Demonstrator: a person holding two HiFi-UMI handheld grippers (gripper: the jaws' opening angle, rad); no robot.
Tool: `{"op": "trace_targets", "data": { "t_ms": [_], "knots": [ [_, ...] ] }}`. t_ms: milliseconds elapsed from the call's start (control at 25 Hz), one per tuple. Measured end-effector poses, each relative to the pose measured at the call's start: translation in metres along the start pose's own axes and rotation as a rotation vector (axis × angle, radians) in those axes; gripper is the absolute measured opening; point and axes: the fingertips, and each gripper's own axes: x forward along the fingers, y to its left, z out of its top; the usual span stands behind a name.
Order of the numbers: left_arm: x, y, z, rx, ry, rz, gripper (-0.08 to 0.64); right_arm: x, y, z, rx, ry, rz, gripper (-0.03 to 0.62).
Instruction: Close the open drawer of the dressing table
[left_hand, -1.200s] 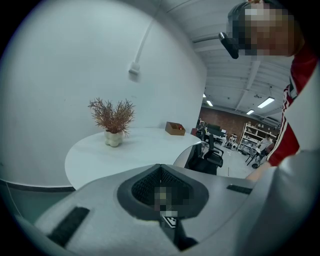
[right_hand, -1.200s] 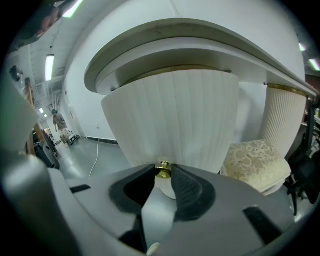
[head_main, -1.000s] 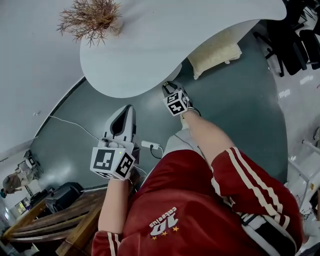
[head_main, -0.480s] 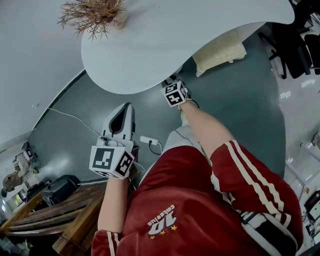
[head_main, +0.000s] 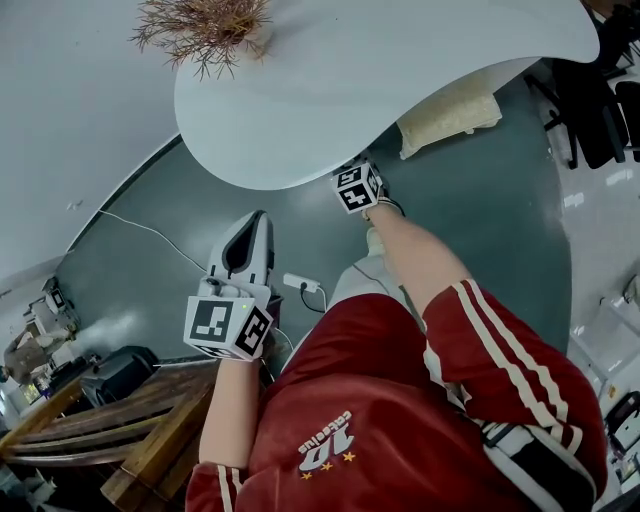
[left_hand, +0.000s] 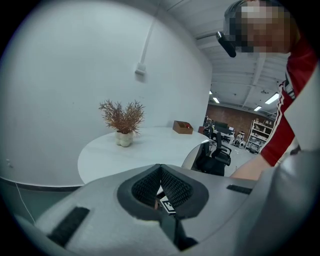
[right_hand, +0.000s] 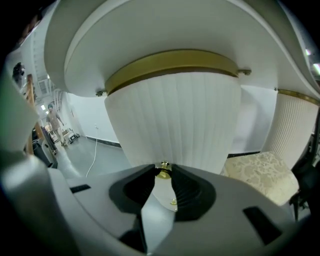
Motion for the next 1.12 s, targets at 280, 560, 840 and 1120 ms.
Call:
{"op": "trace_targets", "data": {
  "t_ms": [280,560,840,1120],
  "knots": [
    [-0.007,-0.006,0.009,-0.019,-0.034,-0.022,0.000,-0.014,0.005,0.001,-0.026,0.043,0.044,0.150],
    [-0.031,-0.004,0.016,-0.056,-0.058,-0.017,0.000,-0.051,0.009,-0.005,-0.066,0.091,0.016,0.155],
    [-0.078,0.001,-0.004,-0.076,-0.080,-0.018,0.000,-0.098,0.035,-0.005,-0.141,0.118,0.016,0.155],
    [-0.131,0.024,-0.022,-0.129,-0.156,-0.007,0.000,-0.158,0.060,0.001,-0.228,0.103,-0.023,0.155]
  ]
}}
